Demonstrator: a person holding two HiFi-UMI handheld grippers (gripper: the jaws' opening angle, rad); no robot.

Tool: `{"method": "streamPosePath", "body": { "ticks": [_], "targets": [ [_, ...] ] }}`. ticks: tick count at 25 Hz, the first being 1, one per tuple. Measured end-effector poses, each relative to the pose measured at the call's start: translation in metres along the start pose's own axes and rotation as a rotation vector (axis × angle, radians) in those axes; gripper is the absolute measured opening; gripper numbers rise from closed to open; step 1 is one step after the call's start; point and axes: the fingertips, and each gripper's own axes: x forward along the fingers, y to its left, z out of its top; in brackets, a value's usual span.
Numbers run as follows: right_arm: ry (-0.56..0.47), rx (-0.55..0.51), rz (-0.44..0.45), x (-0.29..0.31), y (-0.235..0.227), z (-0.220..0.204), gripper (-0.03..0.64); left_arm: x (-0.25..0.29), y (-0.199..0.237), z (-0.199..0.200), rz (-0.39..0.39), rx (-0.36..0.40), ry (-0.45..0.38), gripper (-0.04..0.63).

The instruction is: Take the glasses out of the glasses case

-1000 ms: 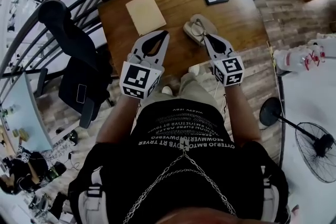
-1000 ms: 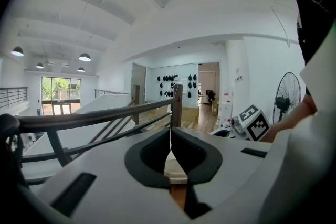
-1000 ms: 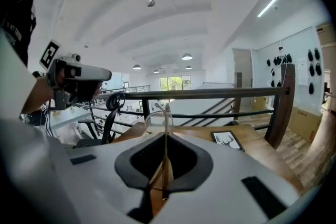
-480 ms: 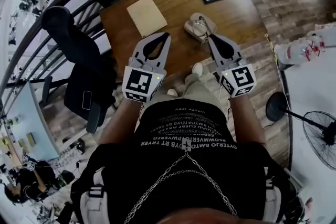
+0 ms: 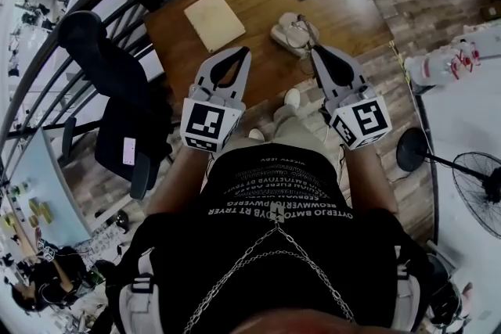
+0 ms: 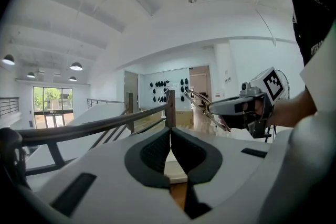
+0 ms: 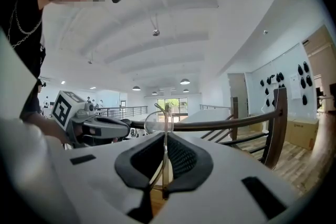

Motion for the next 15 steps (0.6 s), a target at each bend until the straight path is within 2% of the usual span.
{"method": "streamPosePath", "body": {
  "ticks": [7, 15],
  "targets": [
    [0.029, 0.030, 0.008, 0.006, -0.008, -0.010, 0.025, 0.016, 0.003, -0.007, -0.007, -0.023, 0.017, 0.029],
    [0.072, 0.042, 0.030, 0.031, -0.043, -0.030, 0.025, 0.062, 0.007, -0.010, -0.017, -0.035, 0.045, 0.029]
  ]
}}
